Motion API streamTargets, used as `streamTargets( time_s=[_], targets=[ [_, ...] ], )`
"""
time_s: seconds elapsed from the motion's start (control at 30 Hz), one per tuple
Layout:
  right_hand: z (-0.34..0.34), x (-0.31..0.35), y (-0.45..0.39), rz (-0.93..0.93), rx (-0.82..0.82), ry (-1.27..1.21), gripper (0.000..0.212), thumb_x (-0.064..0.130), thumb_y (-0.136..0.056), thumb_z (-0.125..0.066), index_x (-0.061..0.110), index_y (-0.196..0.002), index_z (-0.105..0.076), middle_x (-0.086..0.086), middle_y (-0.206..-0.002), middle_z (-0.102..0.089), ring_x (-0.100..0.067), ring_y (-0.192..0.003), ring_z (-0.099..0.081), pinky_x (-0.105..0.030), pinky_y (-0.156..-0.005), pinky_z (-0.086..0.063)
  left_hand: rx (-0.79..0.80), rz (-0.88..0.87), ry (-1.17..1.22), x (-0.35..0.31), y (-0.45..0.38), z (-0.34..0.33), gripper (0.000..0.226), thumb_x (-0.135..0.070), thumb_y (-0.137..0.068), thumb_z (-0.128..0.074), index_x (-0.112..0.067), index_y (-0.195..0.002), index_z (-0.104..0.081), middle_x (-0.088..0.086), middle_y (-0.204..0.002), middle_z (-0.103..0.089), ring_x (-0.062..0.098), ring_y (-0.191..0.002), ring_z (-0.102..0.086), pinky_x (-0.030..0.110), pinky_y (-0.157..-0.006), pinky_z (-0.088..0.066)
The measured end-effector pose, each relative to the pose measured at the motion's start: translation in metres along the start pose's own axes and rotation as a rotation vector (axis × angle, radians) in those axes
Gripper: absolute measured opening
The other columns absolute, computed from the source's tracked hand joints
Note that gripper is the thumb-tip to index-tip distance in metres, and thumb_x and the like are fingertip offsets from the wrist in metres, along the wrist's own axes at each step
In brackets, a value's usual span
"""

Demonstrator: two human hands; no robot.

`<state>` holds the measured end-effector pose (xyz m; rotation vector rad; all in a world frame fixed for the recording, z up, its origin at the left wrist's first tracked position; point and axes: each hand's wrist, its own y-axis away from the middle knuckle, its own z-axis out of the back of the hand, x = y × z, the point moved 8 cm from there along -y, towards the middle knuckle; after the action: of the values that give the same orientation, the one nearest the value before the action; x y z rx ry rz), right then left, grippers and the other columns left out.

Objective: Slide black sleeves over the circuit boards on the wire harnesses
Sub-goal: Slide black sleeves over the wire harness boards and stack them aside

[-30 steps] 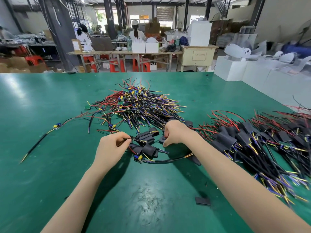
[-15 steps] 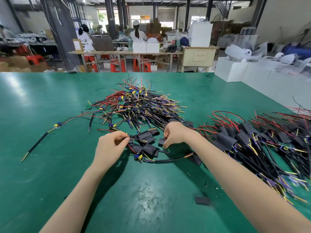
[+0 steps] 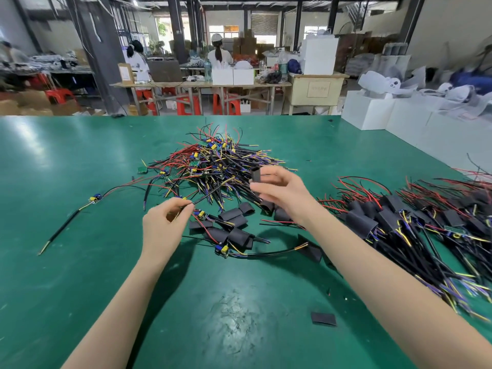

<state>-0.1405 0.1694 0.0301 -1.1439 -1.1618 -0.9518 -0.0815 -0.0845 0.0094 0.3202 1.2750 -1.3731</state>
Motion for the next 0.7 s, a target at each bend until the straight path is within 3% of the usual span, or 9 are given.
streamTargets(
  time_s=[0.07, 0.13, 0.23, 0.37, 0.6, 0.7],
  targets=[
    [0.013, 0.013, 0.008, 0.136, -0.063, 0.215, 0.028, 0.010, -0.068, -0.085, 0.022, -0.087, -0.068, 0.011, -0.077, -0.071, 0.001, -0.072, -0.063, -0.013, -0.072, -0.050, 0.045, 0.006, 0.100, -0.003, 0.000, -0.003, 0.021, -0.006, -0.087, -0.069, -0.024, -0.075, -0.070, -0.011, -0.070, -0.070, 0.002, -0.062, -0.057, 0.016, -0.064, -0.045],
    [0.019, 0.020, 0.018, 0.248, -0.100, 0.485, 0.029, 0.014, -0.065, -0.088, 0.021, -0.087, -0.070, 0.014, -0.075, -0.069, 0.008, -0.066, -0.060, -0.008, -0.070, -0.046, 0.087, -0.007, 0.126, -0.007, 0.002, -0.008, 0.018, -0.006, -0.086, -0.070, -0.022, -0.077, -0.072, -0.005, -0.073, -0.071, 0.007, -0.065, -0.058, 0.023, -0.067, -0.046],
    [0.026, 0.021, 0.029, 0.321, -0.123, 0.720, 0.027, 0.017, -0.067, -0.085, 0.032, -0.083, -0.068, 0.021, -0.073, -0.067, 0.011, -0.070, -0.061, -0.013, -0.071, -0.048, 0.136, -0.062, 0.126, -0.016, 0.005, -0.015, 0.013, -0.006, -0.086, -0.070, -0.017, -0.078, -0.072, 0.001, -0.075, -0.071, 0.012, -0.066, -0.058, 0.025, -0.067, -0.047],
    [0.031, 0.022, 0.035, 0.342, -0.165, 0.830, 0.022, 0.023, -0.069, -0.081, 0.035, -0.083, -0.069, 0.023, -0.071, -0.066, 0.007, -0.072, -0.063, -0.027, -0.074, -0.055, 0.182, -0.084, 0.149, -0.019, 0.007, -0.020, 0.013, -0.006, -0.086, -0.070, -0.017, -0.081, -0.074, 0.002, -0.076, -0.071, 0.015, -0.067, -0.060, 0.026, -0.066, -0.048],
    [0.027, 0.024, 0.037, 0.342, -0.130, 0.895, 0.028, 0.029, -0.069, -0.081, 0.033, -0.094, -0.068, 0.023, -0.084, -0.069, 0.003, -0.087, -0.066, -0.031, -0.080, -0.054, 0.239, -0.099, 0.136, -0.019, 0.010, -0.024, 0.017, -0.006, -0.086, -0.070, -0.021, -0.079, -0.074, -0.005, -0.077, -0.073, 0.010, -0.068, -0.063, 0.022, -0.067, -0.049],
    [0.020, 0.024, 0.040, 0.372, -0.059, 0.959, 0.033, 0.028, -0.069, -0.081, 0.029, -0.100, -0.068, 0.018, -0.094, -0.072, -0.008, -0.094, -0.067, -0.033, -0.084, -0.051, 0.299, -0.121, 0.119, -0.024, 0.014, -0.030, 0.019, -0.003, -0.085, -0.070, -0.021, -0.080, -0.074, -0.009, -0.076, -0.072, 0.006, -0.067, -0.062, 0.018, -0.066, -0.048]
  ],
)
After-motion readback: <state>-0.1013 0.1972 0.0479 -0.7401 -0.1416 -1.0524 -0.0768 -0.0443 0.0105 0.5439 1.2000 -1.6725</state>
